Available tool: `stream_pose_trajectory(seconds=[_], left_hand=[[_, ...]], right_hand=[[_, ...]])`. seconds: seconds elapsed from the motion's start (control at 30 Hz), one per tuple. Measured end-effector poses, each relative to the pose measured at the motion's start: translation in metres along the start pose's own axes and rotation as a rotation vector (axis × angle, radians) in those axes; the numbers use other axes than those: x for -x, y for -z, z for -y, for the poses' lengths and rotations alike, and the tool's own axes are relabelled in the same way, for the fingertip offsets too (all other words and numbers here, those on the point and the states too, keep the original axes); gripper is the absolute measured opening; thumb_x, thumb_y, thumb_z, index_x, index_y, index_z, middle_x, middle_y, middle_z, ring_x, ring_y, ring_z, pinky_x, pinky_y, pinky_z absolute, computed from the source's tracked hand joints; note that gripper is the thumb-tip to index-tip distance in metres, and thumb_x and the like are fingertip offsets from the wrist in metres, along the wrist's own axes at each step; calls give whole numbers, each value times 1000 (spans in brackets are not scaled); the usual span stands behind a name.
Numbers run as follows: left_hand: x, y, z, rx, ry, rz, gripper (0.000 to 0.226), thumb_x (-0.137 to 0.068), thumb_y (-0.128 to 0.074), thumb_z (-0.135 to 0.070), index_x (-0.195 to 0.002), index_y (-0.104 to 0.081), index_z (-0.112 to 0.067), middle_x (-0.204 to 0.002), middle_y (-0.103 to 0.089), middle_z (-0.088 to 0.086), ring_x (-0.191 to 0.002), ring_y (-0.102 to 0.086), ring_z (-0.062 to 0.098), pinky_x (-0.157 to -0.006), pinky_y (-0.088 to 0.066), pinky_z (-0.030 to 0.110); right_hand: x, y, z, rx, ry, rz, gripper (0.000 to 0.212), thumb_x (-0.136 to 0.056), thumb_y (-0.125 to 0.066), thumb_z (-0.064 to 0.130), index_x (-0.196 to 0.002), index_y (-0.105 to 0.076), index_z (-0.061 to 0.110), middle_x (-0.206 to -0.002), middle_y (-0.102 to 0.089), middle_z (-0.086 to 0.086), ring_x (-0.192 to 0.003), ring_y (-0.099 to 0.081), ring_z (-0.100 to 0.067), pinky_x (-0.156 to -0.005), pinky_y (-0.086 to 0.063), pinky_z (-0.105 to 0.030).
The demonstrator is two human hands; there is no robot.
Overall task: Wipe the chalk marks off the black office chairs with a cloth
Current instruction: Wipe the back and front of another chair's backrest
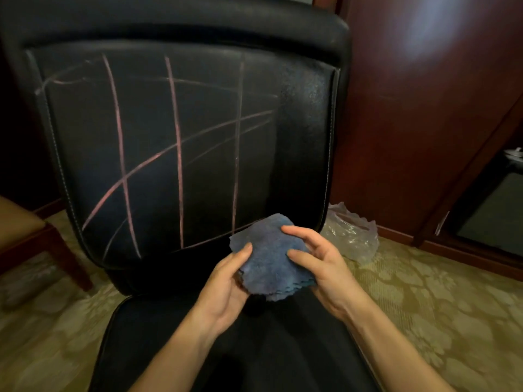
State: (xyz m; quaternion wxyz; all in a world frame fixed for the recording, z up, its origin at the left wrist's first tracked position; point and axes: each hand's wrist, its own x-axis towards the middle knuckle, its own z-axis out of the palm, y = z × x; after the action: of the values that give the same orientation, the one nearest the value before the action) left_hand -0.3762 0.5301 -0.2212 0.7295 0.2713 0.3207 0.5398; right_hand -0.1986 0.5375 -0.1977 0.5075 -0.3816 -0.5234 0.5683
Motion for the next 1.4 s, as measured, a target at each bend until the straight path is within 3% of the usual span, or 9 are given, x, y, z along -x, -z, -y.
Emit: stream_pose_trajectory(seconds=[0.17,0.3,0.6,0.77,0.9,1.0,1.17,1.3,1.4], left_hand=[[-3,-15,-14,-346,-230,-69,39,-89,-63,-17,-127,-59,-11,-112,-75,8,-106,-71,24,-87,-59,33],[-5,-26,-30,-406,-386,-91,30,-92,-64,-6,-121,-59,-11,-105,-76,9,-99,-73,22,-79,-60,28],[-6,-43,-63,-536,-702,-48,81,-91,-64,4,-147,-31,-45,-128,-66,0,-118,-64,10,-91,-55,25],[-32,-71,-104,-955,-1119,-150,37,-90,-65,-3,-121,-68,-24,-106,-67,-3,-100,-62,-6,-87,-43,8],[-44,-94,-135,-1103,-1059,-125,51,-77,-66,-6,-127,-67,-18,-103,-63,-1,-91,-61,1,-82,-39,2],[-54,-108,-157,-1240,-1123,-169,56,-79,-65,1,-132,-64,-16,-107,-62,6,-97,-60,12,-84,-37,3],[-72,-133,-192,-1254,-1240,-263,46,-88,-62,-5,-132,-62,-16,-115,-61,9,-105,-55,12,-86,-31,-1],[-85,-149,-211,-1165,-1096,-318,46,-91,-62,-12,-137,-57,-16,-129,-63,4,-119,-56,14,-91,-32,5],[-91,-153,-220,-1088,-999,-287,38,-88,-66,-13,-125,-64,-18,-117,-69,1,-108,-63,14,-91,-47,20]], right_hand=[[-3,2,3,368,194,-102,42,-94,-59,-4,-129,-60,20,-125,-67,7,-118,-62,-8,-95,-53,-26],[-5,-2,10,279,191,-143,38,-92,-63,-2,-123,-64,19,-119,-70,1,-113,-66,-15,-90,-55,-28],[-21,-18,58,170,312,-178,39,-93,-54,-12,-123,-64,11,-107,-75,3,-101,-72,-14,-79,-57,-23],[-52,-22,96,360,440,-189,43,-89,-69,0,-128,-59,16,-113,-71,2,-102,-71,-10,-84,-58,-28],[-83,-18,121,789,620,-292,52,-78,-78,7,-127,-61,14,-121,-67,2,-109,-64,-9,-96,-48,-19],[-101,-21,147,978,779,-382,41,-77,-70,4,-117,-67,13,-110,-67,-1,-99,-62,-13,-86,-43,-10],[-132,-35,185,1028,886,-479,32,-81,-59,10,-112,-67,13,-101,-65,-6,-90,-62,-25,-79,-50,-39],[-160,-39,198,1011,917,-514,31,-83,-58,3,-113,-67,11,-99,-64,-6,-89,-61,-20,-77,-44,-24],[-169,-42,198,879,894,-530,28,-83,-60,1,-108,-69,11,-97,-67,-4,-87,-62,-16,-73,-39,-10]])
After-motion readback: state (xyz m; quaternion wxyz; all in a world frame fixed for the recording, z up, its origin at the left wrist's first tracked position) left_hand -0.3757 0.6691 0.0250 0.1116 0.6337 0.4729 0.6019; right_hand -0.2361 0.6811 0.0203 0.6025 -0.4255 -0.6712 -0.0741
